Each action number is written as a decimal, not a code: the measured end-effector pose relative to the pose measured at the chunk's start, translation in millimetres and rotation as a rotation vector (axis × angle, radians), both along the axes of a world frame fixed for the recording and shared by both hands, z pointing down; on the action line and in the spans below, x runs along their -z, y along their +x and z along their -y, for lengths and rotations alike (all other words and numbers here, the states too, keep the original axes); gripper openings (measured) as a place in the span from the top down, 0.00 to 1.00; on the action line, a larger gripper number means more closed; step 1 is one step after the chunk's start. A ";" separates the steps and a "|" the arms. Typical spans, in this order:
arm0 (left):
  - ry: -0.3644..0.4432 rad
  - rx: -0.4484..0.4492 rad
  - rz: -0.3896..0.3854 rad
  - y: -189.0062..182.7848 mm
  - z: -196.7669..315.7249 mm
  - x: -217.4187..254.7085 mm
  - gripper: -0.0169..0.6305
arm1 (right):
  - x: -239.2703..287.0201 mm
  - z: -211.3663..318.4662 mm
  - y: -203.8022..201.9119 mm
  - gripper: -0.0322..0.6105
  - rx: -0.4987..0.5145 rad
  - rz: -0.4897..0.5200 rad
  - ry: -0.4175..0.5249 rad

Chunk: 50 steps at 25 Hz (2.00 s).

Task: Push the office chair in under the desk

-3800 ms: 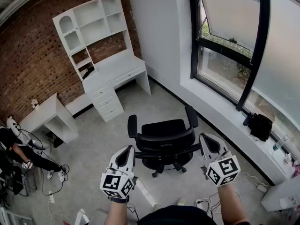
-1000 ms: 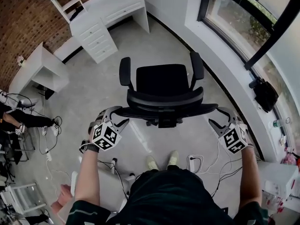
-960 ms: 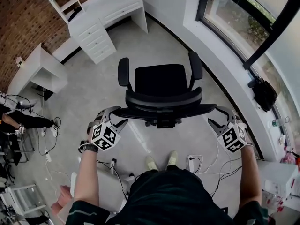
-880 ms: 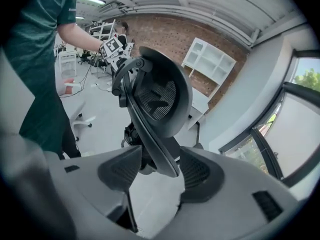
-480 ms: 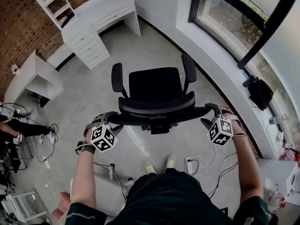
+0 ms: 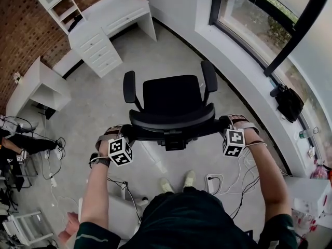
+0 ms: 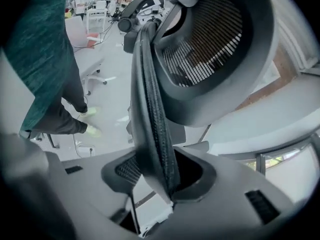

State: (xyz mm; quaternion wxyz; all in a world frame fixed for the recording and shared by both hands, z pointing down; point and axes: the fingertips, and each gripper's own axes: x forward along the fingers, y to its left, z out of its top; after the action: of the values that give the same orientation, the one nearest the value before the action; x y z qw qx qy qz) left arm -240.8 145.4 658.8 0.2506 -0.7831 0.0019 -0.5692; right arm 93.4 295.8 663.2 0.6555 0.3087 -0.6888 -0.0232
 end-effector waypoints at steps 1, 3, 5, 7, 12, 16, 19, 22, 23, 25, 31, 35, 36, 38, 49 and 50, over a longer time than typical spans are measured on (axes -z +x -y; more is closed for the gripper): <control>0.013 -0.006 0.003 0.3 1.7 -2.1 0.71 | -3.3 1.5 0.9 0.70 0.011 -0.014 -0.002; 0.048 -0.021 0.028 -0.7 4.5 -7.8 0.75 | -12.0 4.7 1.6 0.71 0.029 -0.031 0.005; 0.071 -0.032 0.050 -0.8 5.7 -11.5 0.79 | -15.9 7.8 1.5 0.72 0.029 -0.020 0.031; 0.074 -0.037 0.051 -0.5 5.9 -11.6 0.80 | -15.2 10.2 1.0 0.73 0.020 -0.004 0.052; 0.074 -0.035 0.043 1.2 4.4 -11.9 0.80 | -14.3 12.4 1.4 0.74 0.020 0.018 0.074; 0.073 -0.037 0.050 1.4 4.8 -12.2 0.81 | -14.6 13.4 1.8 0.75 0.031 0.020 0.062; 0.073 -0.028 0.052 2.7 5.7 -12.5 0.81 | -14.6 15.7 3.0 0.75 0.032 0.021 0.064; 0.070 -0.018 0.053 4.1 5.1 -14.1 0.81 | -15.3 17.3 5.8 0.75 0.033 0.020 0.067; 0.071 -0.014 0.053 5.0 6.1 -14.1 0.80 | -15.5 19.5 7.3 0.75 0.035 0.020 0.069; 0.074 -0.003 0.057 6.7 9.7 -13.8 0.80 | -16.2 25.7 11.0 0.75 0.039 0.017 0.071; 0.071 0.027 0.055 15.6 22.5 -14.4 0.80 | -16.2 44.5 20.4 0.75 0.044 0.023 0.079; 0.065 0.038 0.050 17.7 33.0 -14.6 0.80 | -16.6 57.9 23.5 0.75 0.050 0.023 0.076; 0.066 0.041 0.047 20.1 36.6 -14.7 0.79 | -16.1 61.9 25.6 0.75 0.052 0.024 0.078; 0.070 0.046 0.040 25.8 46.1 -15.0 0.79 | -16.4 70.7 30.5 0.75 0.050 0.027 0.083; 0.074 0.079 0.038 41.9 98.7 -13.4 0.79 | -15.6 143.8 55.1 0.74 0.053 0.023 0.103; 0.075 0.082 0.039 43.1 104.7 -13.3 0.79 | -15.7 150.6 56.7 0.74 0.055 0.023 0.102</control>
State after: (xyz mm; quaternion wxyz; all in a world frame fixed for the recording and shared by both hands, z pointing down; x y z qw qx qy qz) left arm -197.8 40.7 672.2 0.2560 -0.7611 0.0503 -0.5938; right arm 150.0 145.2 678.9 0.6302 0.3228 -0.7024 -0.0729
